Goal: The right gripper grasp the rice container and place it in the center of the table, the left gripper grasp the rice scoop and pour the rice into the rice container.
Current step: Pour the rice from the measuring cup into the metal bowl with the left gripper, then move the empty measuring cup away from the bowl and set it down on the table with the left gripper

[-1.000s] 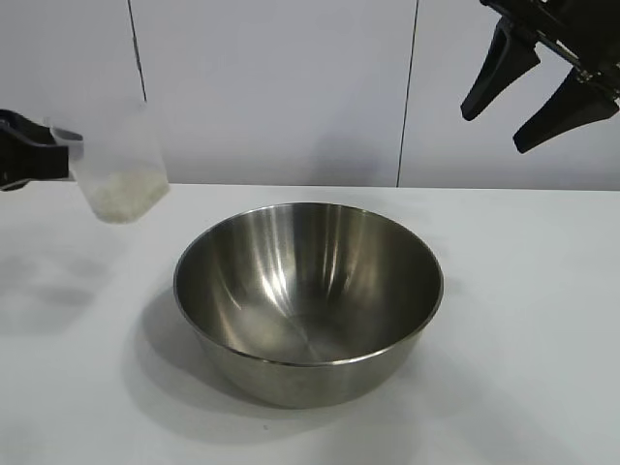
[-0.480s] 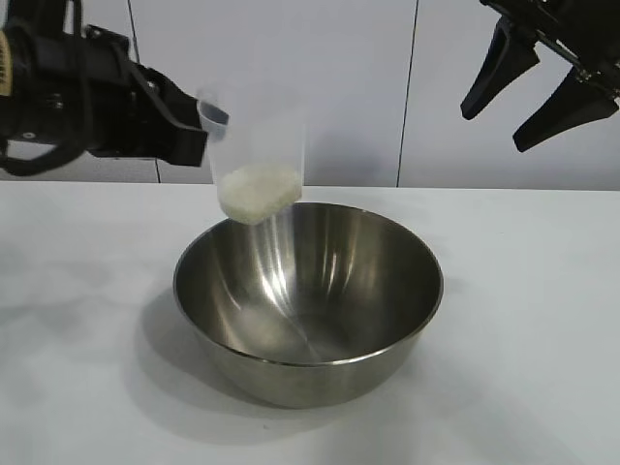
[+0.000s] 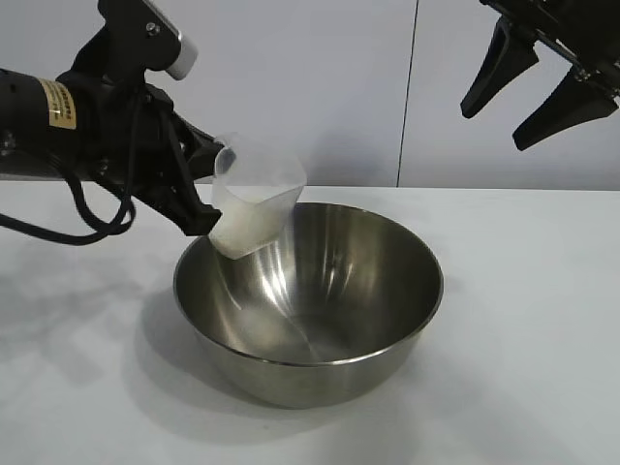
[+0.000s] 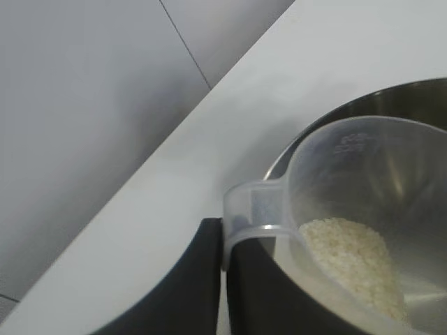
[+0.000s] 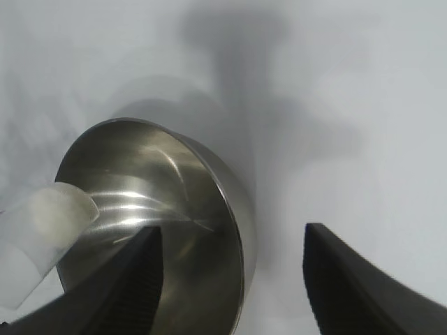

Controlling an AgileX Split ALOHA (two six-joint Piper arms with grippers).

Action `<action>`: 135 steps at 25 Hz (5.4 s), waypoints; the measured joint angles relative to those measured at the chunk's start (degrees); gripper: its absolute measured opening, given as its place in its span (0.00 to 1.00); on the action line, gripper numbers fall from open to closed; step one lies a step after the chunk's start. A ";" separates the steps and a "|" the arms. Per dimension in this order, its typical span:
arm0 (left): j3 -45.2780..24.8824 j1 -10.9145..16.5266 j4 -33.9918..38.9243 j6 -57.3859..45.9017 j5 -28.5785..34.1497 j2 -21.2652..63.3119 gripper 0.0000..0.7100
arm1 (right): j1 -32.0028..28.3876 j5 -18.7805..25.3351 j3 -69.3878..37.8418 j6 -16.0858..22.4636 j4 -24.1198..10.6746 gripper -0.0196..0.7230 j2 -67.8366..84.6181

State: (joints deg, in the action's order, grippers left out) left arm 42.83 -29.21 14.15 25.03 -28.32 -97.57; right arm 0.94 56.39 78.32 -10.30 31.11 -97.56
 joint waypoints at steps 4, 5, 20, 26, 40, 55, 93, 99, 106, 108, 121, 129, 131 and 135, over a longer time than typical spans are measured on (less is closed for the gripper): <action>0.00 -2.89 -9.67 16.60 -0.28 0.00 0.01 | 0.00 -0.28 0.00 0.00 0.00 0.58 0.00; 0.00 -4.32 -12.47 21.45 -0.40 0.00 0.01 | 0.00 -0.42 0.00 0.00 0.00 0.58 0.00; 0.00 -21.60 -54.85 93.87 -22.99 0.00 0.01 | 0.00 -1.06 0.00 0.00 0.00 0.58 0.00; 0.06 -24.66 -55.34 101.28 -24.81 0.00 0.01 | 0.00 -1.06 0.00 0.00 0.00 0.58 0.00; 0.18 -27.11 -48.35 115.36 -20.33 0.00 0.01 | 0.00 -1.06 0.00 0.00 0.05 0.58 0.00; 0.18 -27.11 -48.03 132.19 -15.38 0.00 0.01 | 0.00 -1.06 0.00 0.00 0.05 0.58 0.00; 7.41 14.73 -76.76 32.05 30.98 11.96 0.01 | 0.00 -1.06 0.00 0.00 0.05 0.58 0.00; 7.41 25.16 -78.12 27.85 37.34 11.96 0.01 | 0.00 -1.06 0.00 0.00 0.05 0.58 0.00; 5.55 25.47 -81.95 34.08 25.49 11.96 0.01 | 0.00 -1.06 0.00 0.00 0.05 0.58 0.00; 3.94 25.35 -82.06 33.78 22.09 11.52 0.01 | 0.00 -1.06 0.00 0.00 0.05 0.58 0.00; -4.37 17.63 -47.53 3.76 9.60 4.39 0.01 | 0.00 -2.39 0.00 0.00 0.05 0.58 0.00; -8.05 14.49 -33.03 -14.25 -6.25 -5.61 0.01 | 0.00 -2.54 0.00 0.00 0.05 0.58 0.00; -8.05 14.45 -30.46 -16.72 -8.40 -8.03 0.01 | 0.00 -2.54 0.00 0.00 0.05 0.58 0.00; -8.36 14.38 -25.77 -21.01 -12.39 -9.98 0.01 | 0.00 -2.54 0.00 0.00 0.05 0.58 0.00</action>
State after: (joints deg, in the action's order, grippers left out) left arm 34.47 -14.82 -11.62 4.02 -40.71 -107.55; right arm 0.94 53.85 78.32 -10.30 31.16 -97.56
